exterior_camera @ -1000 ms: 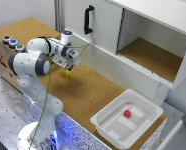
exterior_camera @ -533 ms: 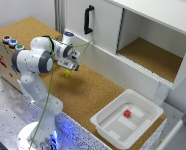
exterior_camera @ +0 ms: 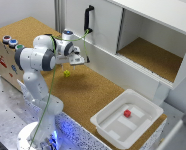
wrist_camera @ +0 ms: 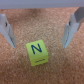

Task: Rotate the yellow block towards the right

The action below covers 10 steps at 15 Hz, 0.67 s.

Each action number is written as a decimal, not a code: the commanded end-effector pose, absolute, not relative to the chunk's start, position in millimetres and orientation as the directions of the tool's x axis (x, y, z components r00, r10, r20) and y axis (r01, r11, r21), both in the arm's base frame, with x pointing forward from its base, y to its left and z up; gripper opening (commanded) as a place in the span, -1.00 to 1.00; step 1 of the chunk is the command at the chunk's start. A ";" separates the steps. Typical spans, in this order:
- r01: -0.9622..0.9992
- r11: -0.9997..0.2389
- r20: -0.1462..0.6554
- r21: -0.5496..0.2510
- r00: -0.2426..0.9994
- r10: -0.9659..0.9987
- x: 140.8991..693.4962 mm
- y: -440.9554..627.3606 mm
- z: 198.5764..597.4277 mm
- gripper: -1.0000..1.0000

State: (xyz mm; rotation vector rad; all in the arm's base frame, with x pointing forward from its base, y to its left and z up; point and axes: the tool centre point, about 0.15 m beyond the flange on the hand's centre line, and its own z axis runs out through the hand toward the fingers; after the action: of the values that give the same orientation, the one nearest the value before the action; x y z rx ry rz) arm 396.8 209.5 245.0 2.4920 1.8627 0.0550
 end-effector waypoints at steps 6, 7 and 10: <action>0.997 -0.071 -0.036 0.017 0.071 0.997 405.5 207.8 209.1 1.00; 0.998 -0.064 -0.039 0.019 0.065 0.997 405.1 207.7 207.9 1.00; 0.999 -0.051 -0.051 0.013 0.051 0.997 400.4 206.4 200.8 1.00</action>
State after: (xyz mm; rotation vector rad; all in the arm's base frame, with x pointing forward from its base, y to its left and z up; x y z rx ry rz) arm 396.8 207.4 216.0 2.3060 2.1100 -0.0160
